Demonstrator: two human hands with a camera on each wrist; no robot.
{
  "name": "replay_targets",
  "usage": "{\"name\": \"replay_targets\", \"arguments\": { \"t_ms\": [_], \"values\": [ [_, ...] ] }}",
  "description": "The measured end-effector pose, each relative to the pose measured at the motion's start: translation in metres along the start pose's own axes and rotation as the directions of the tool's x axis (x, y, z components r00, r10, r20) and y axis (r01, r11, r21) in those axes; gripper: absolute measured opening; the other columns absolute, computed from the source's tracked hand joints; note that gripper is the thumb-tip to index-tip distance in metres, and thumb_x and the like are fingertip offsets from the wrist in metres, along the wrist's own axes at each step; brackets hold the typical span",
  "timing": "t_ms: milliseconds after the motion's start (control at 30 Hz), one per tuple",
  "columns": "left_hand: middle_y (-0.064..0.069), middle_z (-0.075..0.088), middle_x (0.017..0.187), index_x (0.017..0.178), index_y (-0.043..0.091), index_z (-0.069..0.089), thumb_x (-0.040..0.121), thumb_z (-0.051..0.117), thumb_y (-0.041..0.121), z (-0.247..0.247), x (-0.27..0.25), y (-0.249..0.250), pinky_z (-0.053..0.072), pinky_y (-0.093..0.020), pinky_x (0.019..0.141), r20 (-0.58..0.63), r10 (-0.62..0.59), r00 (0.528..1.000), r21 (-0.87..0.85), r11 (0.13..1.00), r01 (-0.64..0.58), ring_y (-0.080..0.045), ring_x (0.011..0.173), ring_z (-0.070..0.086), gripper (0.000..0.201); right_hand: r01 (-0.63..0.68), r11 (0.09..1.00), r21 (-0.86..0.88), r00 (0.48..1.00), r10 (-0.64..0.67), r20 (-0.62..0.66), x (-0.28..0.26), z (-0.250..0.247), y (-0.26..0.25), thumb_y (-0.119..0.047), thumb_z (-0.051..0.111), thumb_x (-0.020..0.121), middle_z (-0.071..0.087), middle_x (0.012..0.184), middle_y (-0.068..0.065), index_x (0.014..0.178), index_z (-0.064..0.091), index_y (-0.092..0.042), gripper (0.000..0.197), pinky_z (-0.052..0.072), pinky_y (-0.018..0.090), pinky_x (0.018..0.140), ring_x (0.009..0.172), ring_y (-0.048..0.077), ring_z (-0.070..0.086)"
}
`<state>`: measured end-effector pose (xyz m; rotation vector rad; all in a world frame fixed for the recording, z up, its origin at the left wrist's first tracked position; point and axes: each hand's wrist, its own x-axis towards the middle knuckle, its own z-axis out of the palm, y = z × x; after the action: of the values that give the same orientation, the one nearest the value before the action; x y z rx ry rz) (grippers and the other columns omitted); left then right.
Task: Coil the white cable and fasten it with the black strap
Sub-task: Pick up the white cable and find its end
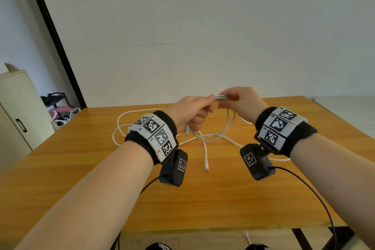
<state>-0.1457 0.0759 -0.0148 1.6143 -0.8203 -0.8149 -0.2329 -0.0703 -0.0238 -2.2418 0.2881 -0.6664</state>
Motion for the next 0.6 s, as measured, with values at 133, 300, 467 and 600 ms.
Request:
{"name": "replay_targets", "arguments": {
  "t_ms": [133,300,467,600],
  "values": [
    [0.009,0.027,0.044,0.065,0.016,0.044,0.098,0.038,0.04,0.004,-0.003,0.004,0.017,-0.017,0.038,0.085,-0.078,0.993,-0.056,0.995,0.083,-0.003,0.033,0.02,0.041,-0.006,0.999,0.043,1.0,0.007,-0.013,0.004,-0.002,-0.001,-0.012,0.063,0.086,0.07,0.083,0.002,0.098,0.072,-0.012,0.015,0.048,0.029,0.086,0.086,0.015,0.064],
    [0.009,0.029,0.043,0.066,0.016,0.043,0.099,0.034,0.043,-0.001,-0.003,0.009,0.016,-0.016,0.037,0.079,-0.013,0.997,-0.374,0.927,0.042,-0.002,0.03,0.021,0.043,-0.052,0.996,0.074,0.998,0.054,-0.029,0.002,0.0,0.002,-0.027,0.052,0.094,0.069,0.08,-0.002,0.101,0.067,-0.006,0.026,0.041,-0.003,0.059,0.071,0.0,0.06],
    [0.008,0.03,0.043,0.068,0.015,0.047,0.098,0.035,0.044,-0.01,-0.002,0.016,0.017,-0.016,0.035,-0.026,0.062,0.998,-0.688,0.723,-0.063,-0.003,0.028,0.023,0.043,-0.225,0.956,0.188,0.973,0.23,-0.002,-0.004,0.002,0.014,-0.042,0.036,0.098,0.07,0.089,0.005,0.11,0.061,-0.01,0.042,0.048,0.031,0.09,0.089,0.02,0.067],
    [0.007,0.03,0.042,0.068,0.013,0.051,0.098,0.034,0.045,-0.015,0.001,0.021,0.018,-0.015,0.034,-0.125,0.075,0.989,-0.812,0.565,-0.145,-0.005,0.028,0.023,0.047,-0.305,0.948,0.092,0.952,0.3,0.065,-0.009,0.007,0.018,-0.026,0.041,0.098,0.068,0.086,0.001,0.116,0.06,-0.005,0.034,0.047,0.031,0.088,0.089,0.018,0.064]
  ]
}}
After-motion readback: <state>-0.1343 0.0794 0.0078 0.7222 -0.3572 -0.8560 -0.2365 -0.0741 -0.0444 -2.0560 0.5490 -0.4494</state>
